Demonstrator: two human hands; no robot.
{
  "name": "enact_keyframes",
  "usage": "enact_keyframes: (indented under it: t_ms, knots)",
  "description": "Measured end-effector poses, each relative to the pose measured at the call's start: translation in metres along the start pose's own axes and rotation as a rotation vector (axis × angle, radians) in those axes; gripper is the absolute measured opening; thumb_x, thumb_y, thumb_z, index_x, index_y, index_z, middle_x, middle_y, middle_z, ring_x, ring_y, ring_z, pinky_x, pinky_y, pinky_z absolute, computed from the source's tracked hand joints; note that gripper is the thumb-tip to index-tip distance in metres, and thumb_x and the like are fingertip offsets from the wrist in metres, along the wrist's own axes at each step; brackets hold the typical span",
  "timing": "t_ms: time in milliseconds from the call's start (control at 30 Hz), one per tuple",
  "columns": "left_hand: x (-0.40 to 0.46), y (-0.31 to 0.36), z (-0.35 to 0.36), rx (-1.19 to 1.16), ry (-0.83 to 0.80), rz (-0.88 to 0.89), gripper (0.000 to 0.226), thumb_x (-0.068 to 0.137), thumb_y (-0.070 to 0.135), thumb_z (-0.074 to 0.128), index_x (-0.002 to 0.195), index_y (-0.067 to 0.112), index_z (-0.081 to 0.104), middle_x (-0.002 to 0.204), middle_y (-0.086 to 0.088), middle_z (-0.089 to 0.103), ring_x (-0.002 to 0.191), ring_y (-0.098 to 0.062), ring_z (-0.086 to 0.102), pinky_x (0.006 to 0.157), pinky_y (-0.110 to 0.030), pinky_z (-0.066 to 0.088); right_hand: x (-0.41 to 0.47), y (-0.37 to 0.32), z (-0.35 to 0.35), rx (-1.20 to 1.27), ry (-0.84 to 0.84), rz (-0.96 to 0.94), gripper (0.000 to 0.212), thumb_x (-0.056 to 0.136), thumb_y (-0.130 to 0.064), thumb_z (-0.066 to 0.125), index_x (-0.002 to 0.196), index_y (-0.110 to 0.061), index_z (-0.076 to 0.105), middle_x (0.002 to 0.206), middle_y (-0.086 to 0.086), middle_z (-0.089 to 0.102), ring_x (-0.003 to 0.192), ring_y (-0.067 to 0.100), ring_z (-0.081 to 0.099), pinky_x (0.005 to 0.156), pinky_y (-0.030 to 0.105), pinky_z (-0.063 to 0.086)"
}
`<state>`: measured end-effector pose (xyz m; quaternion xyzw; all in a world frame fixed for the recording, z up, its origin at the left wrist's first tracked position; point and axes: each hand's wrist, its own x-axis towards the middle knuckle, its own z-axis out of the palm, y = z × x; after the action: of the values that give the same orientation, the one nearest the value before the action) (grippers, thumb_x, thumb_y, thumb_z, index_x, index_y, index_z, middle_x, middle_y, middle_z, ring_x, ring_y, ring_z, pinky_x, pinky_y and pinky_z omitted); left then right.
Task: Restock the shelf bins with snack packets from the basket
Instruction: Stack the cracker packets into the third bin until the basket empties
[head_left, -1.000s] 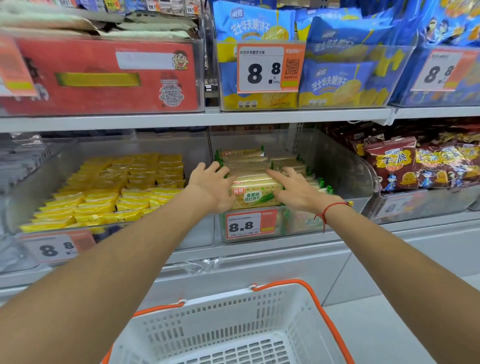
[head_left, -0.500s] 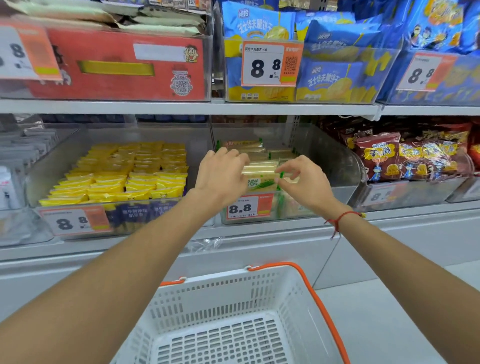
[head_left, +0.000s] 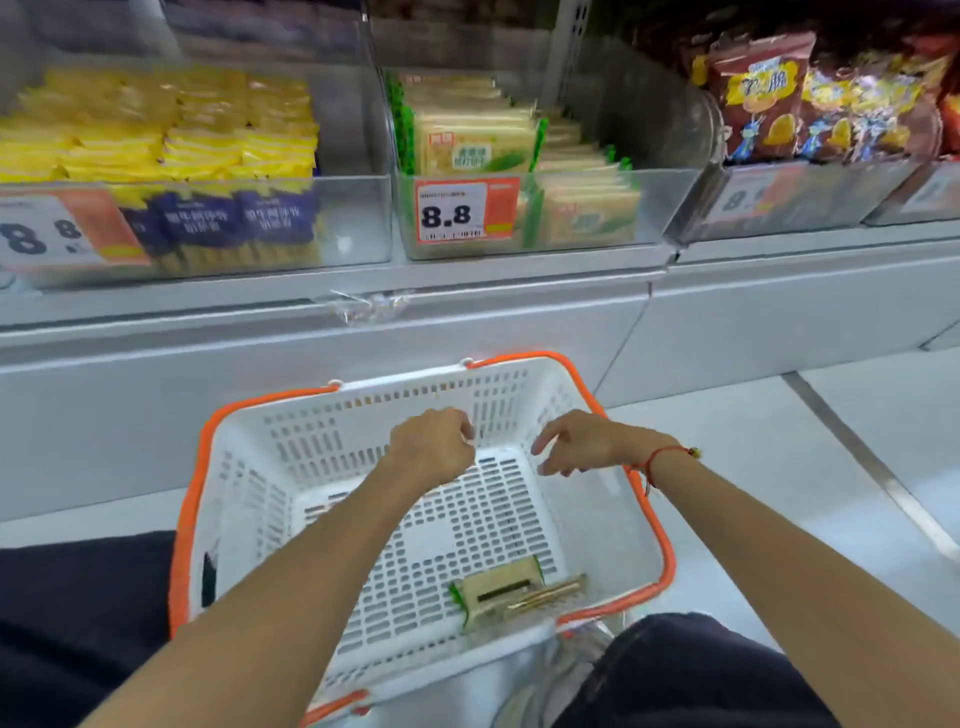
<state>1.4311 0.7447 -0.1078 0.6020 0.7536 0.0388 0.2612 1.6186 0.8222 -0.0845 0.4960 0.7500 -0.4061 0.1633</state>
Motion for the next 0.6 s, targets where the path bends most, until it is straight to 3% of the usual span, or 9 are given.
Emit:
enact_keyframes:
  t_ms: [100,233,400,500,600]
  knots:
    - [0.006,-0.019,0.049,-0.083,-0.255,0.005,0.03,0.096,0.021,0.048,0.123,0.025,0.06,0.131,-0.002,0.055,0.112,-0.025,0.057,0.088,-0.034,0.047,0.027,0.017,0.041,-0.125,-0.17,0.072,0.04,0.086,-0.023,0.069,0.124,-0.014,0.059,0.1,0.006,0.061,0.088,0.018,0.06,0.078,0.028,0.05]
    - [0.013,-0.043,0.115,-0.157,-0.524,-0.004,0.038,0.099,0.015,0.046,0.138,0.017,0.049,0.144,-0.006,0.044,0.122,-0.025,0.05,0.099,-0.034,0.044,0.063,0.036,0.089,-0.276,-0.312,0.109,0.04,0.083,-0.014,0.07,0.122,-0.018,0.062,0.135,0.007,0.052,0.11,0.024,0.056,0.088,0.032,0.049]
    - [0.015,-0.065,0.187,-0.138,-0.605,-0.101,0.05,0.1,0.015,0.046,0.148,0.013,0.031,0.152,-0.009,0.032,0.131,-0.028,0.042,0.103,-0.037,0.04,0.086,0.056,0.126,-0.547,-0.491,0.116,0.052,0.081,0.0,0.066,0.128,-0.02,0.056,0.15,0.003,0.036,0.129,0.027,0.045,0.095,0.039,0.048]
    - [0.017,-0.069,0.209,-0.083,-0.608,-0.02,0.056,0.097,0.02,0.052,0.148,0.023,0.031,0.152,-0.008,0.033,0.129,-0.029,0.044,0.102,-0.04,0.042,0.091,0.063,0.136,-0.711,-0.57,0.106,0.057,0.081,-0.002,0.068,0.134,-0.017,0.052,0.145,0.003,0.04,0.123,0.026,0.051,0.087,0.035,0.048]
    - [0.014,-0.067,0.223,-0.04,-0.628,0.085,0.061,0.095,0.039,0.055,0.148,0.027,0.03,0.153,-0.005,0.028,0.135,-0.029,0.035,0.108,-0.046,0.034,0.1,0.072,0.138,-0.664,-0.606,0.113,0.051,0.082,-0.005,0.068,0.129,-0.021,0.056,0.142,0.003,0.042,0.118,0.024,0.051,0.089,0.033,0.047]
